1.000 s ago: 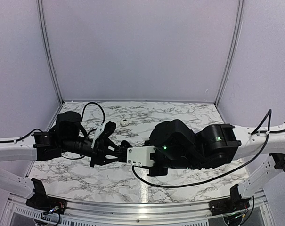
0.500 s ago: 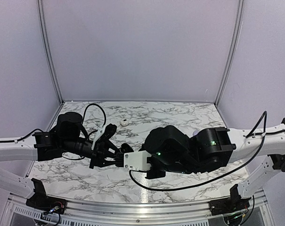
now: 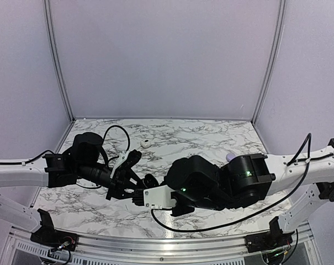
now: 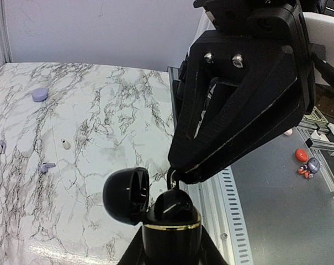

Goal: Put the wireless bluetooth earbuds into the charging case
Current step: Insert the right earbud into the right side groove of the charging case.

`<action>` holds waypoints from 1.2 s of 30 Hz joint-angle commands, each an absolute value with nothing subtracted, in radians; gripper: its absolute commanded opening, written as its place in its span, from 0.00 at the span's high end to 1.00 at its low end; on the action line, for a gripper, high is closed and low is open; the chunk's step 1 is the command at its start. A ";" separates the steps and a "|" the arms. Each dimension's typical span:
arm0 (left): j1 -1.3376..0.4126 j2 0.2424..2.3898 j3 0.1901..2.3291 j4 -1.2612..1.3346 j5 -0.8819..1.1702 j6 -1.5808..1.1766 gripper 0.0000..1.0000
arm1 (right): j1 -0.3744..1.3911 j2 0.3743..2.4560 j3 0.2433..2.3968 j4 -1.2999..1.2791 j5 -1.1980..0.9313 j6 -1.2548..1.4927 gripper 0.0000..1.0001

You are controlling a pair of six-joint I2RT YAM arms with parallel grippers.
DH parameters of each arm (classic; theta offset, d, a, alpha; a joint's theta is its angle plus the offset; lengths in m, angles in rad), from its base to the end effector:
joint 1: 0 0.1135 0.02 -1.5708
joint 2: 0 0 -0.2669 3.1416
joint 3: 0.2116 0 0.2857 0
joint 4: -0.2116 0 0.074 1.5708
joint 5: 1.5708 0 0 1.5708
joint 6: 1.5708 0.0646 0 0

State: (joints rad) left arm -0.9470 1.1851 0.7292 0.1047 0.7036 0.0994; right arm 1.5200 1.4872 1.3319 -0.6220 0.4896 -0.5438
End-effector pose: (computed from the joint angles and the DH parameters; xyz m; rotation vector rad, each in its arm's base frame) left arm 0.1486 -0.2781 0.2493 1.4225 1.4546 -1.2256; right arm 0.0495 0.3743 0.3037 -1.7914 1.3427 -0.0538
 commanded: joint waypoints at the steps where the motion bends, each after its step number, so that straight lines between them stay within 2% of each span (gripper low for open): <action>1: -0.945 1.188 0.765 0.083 0.730 0.121 1.00 | 1.534 1.499 1.338 -0.651 0.485 -0.553 0.96; 36: -0.953 1.179 0.748 0.046 0.729 0.167 1.00 | 1.535 1.495 1.361 -0.690 0.483 -0.554 0.97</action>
State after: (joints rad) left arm -0.9493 1.1889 0.7334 0.0620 0.7219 0.1482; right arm 1.5280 1.5223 1.3216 -0.6819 0.4736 -0.5518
